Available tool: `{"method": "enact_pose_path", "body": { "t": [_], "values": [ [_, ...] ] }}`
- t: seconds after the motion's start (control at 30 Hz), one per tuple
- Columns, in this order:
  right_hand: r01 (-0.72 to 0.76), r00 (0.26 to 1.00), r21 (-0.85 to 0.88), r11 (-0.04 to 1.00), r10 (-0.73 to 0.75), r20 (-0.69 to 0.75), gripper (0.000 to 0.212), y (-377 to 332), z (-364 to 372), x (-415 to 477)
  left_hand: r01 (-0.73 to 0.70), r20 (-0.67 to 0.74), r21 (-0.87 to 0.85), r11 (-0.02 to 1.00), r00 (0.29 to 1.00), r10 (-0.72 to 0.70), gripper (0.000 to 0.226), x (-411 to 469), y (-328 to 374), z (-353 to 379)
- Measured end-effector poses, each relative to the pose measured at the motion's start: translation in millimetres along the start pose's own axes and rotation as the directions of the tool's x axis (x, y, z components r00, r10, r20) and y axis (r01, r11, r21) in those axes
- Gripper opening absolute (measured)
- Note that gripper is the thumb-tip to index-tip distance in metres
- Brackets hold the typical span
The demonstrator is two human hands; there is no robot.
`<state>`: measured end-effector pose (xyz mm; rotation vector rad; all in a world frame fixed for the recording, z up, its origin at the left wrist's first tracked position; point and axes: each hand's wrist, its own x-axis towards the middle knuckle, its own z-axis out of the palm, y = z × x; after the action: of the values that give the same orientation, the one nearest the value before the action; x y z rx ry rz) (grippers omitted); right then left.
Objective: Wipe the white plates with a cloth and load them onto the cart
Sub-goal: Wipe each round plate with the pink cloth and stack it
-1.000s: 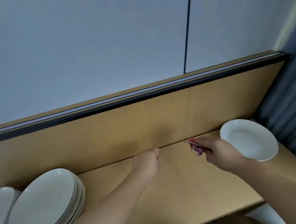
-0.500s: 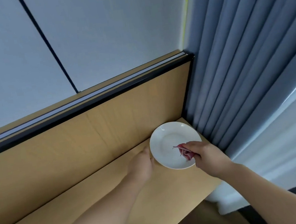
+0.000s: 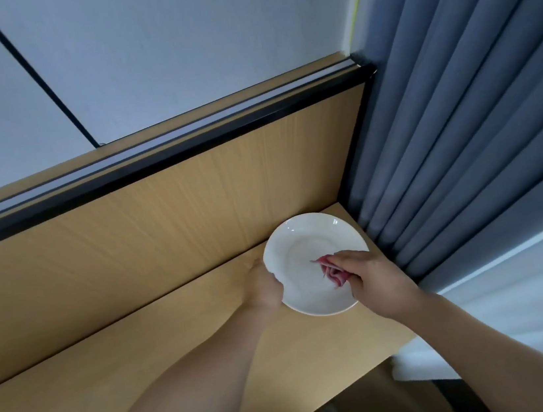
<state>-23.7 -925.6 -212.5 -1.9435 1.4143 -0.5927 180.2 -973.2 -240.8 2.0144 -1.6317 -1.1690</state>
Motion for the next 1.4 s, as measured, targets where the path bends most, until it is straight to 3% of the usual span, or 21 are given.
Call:
{"method": "enact_pose_path", "body": {
  "t": [0.13,0.37,0.9,1.17,1.33,1.4],
  "values": [
    [0.036,0.999,0.003,0.999,-0.036,-0.004,0.057,-11,1,10,0.041,-0.031,-0.105,0.994,0.999,-0.045,0.013,-9,-17,-10],
    [0.103,0.993,-0.014,0.995,-0.102,0.057,0.067,-57,35,25,0.107,-0.111,-0.122,0.987,0.986,-0.121,0.029,-40,-73,-57],
    [0.299,0.935,-0.004,0.954,-0.292,0.199,0.068,-203,203,42,0.276,-0.211,-0.182,0.944,0.927,-0.311,0.031,-147,-252,-176],
    [0.262,0.922,0.039,0.964,-0.262,0.285,0.066,-239,262,47,0.266,-0.229,-0.242,0.933,0.919,-0.322,0.03,-166,-299,-196],
    [0.231,0.919,0.009,0.973,-0.221,0.326,0.056,-247,285,59,0.313,-0.181,-0.2,0.928,0.919,-0.349,0.03,-169,-312,-195],
    [0.238,0.932,-0.071,0.969,-0.207,0.296,0.048,-246,296,69,0.288,-0.153,-0.055,0.956,0.944,-0.293,0.036,-170,-314,-199]
  ]
}}
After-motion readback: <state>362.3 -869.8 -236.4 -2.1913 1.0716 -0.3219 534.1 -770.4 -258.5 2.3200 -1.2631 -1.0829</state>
